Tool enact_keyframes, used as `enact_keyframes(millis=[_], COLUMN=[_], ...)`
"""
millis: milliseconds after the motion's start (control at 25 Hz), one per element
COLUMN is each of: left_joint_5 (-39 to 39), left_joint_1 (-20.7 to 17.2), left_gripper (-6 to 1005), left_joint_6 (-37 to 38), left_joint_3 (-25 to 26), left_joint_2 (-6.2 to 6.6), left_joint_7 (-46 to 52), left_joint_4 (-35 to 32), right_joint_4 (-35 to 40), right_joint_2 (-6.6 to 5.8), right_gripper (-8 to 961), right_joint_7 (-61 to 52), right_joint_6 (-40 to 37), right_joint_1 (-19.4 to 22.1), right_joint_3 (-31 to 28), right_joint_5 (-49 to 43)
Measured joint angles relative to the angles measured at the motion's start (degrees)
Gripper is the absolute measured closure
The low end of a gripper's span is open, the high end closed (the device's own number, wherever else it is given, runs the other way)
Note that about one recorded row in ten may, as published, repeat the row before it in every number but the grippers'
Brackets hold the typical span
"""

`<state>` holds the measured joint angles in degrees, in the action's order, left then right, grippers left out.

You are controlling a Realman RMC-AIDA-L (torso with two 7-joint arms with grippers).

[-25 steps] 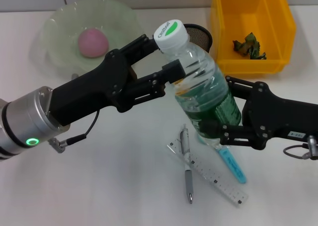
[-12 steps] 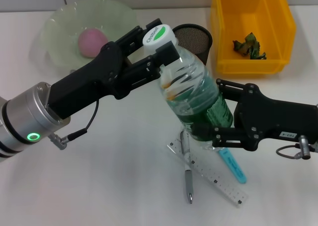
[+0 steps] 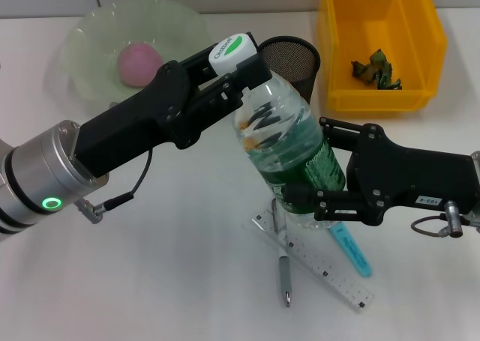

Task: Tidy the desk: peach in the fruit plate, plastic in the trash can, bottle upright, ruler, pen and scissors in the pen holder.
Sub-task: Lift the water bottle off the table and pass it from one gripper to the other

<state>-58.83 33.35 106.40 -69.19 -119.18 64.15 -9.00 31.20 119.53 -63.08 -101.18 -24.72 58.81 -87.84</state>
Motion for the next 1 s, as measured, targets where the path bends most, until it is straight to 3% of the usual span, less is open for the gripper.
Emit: enact_keyframes(millis=[160, 680, 1000], left_joint_5=[-0.02, -0.35, -0.43], left_joint_1=[-0.11, -0.37, -0.17], left_gripper=[560, 565, 564], left_joint_6=[0.00, 0.12, 0.10], left_joint_3=[-0.28, -0.99, -1.60], left_joint_2=[0.00, 0.07, 0.27], left_joint_7=[0.01, 0.35, 0.36], left_joint_4=[-0.55, -1.93, -2.22], right_joint_4=[0.00, 1.13, 6.59], right_joint_2=[0.00, -0.22, -0.26], right_gripper=[146, 138, 131], right_joint_7=[0.05, -4.77, -12.71], right_joint_6=[-0.21, -0.73, 0.54], right_joint_1=[0.00, 0.15, 0.72], right_joint_3=[-0.01, 0.95, 1.63], right_joint_5=[0.00, -0.14, -2.18])
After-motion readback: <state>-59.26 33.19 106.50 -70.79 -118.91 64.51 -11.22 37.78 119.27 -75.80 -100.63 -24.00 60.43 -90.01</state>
